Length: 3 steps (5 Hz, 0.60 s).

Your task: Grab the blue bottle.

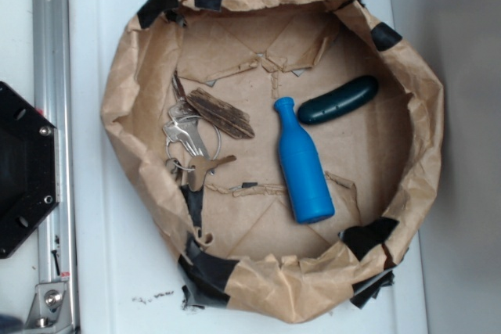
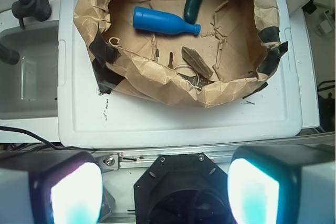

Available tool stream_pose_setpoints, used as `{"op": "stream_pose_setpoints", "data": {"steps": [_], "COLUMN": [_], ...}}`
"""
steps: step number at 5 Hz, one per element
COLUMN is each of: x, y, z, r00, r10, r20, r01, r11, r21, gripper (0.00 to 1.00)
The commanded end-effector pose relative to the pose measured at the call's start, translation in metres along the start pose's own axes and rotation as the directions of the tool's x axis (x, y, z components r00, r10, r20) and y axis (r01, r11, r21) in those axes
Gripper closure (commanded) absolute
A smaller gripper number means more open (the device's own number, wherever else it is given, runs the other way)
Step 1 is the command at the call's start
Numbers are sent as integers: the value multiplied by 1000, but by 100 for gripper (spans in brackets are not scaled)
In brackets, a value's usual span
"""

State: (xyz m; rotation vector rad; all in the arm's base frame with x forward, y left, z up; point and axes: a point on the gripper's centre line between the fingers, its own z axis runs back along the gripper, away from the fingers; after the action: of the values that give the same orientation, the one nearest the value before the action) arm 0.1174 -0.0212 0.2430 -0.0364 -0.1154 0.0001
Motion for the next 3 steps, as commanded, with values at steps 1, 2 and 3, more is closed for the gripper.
{"op": "stream_pose_setpoints", "data": {"steps": [1,2,3], "x": [0,45,76], "y": [0,31,32], "z": [0,-42,-62], "r00": [1000,957,886], "r10": [0,-254,-445], "r20": [0,136,131], "r01": [0,248,444], "r11": [1000,967,895], "r21": [0,60,35], "gripper": [0,0,0]}}
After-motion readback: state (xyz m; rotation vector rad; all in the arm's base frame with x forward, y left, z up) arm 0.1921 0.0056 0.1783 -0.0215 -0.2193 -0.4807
